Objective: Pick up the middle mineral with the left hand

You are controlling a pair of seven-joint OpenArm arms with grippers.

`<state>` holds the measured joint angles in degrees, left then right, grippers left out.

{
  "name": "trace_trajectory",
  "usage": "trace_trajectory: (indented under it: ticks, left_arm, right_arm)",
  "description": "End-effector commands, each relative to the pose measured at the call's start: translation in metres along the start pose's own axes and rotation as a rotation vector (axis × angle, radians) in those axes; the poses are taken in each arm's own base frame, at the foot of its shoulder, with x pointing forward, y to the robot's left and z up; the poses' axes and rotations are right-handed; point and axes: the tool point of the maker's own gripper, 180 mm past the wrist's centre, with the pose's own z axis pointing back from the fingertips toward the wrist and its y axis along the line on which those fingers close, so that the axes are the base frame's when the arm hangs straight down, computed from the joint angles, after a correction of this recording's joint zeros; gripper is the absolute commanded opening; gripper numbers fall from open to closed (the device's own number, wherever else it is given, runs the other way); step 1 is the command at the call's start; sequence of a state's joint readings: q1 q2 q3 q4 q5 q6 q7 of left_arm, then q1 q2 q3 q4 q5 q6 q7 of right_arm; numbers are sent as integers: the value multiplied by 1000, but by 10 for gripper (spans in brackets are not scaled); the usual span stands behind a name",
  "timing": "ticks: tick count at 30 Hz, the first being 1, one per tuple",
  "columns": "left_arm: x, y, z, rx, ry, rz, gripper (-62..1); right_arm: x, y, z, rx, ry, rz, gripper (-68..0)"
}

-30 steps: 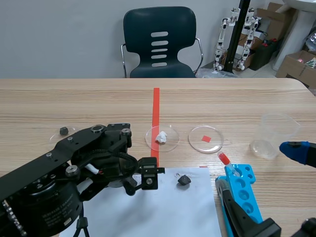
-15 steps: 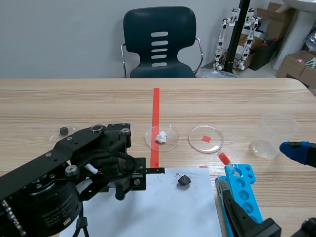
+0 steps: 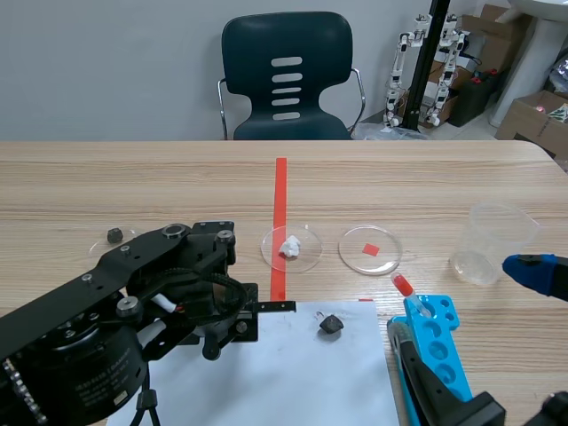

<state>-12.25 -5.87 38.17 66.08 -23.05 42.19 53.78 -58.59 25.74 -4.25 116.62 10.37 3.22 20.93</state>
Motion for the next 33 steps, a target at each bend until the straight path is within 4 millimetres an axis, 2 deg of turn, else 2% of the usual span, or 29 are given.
trace_trajectory:
  ticks: [1,5,9,14,23,26,33]
  left_arm:
    - [1,-4,2,-10,3,11,-465]
    - [1,-4,2,-10,3,11,-465]
    - [0,-4,2,-10,8,11,-509]
    - [1,-4,4,-12,0,8,-509]
    - [16,-1,34,-35,-166,-28,-509]
    - [21,9,45,-34,-246,-38,-509]
    - [38,55,76,41,-450,-82,-509]
  right_arm:
    - [7,-2,-2,-2,-28,5,4]
    - [7,-2,-2,-2,-28,5,4]
    - [7,-2,-2,-2,-28,5,4]
    - [7,-2,-2,-2,-28,5,4]
    - [7,-2,-2,-2,-28,5,4]
    - [7,-2,-2,-2,-28,5,4]
    - [7,-2,-2,-2,-28,5,4]
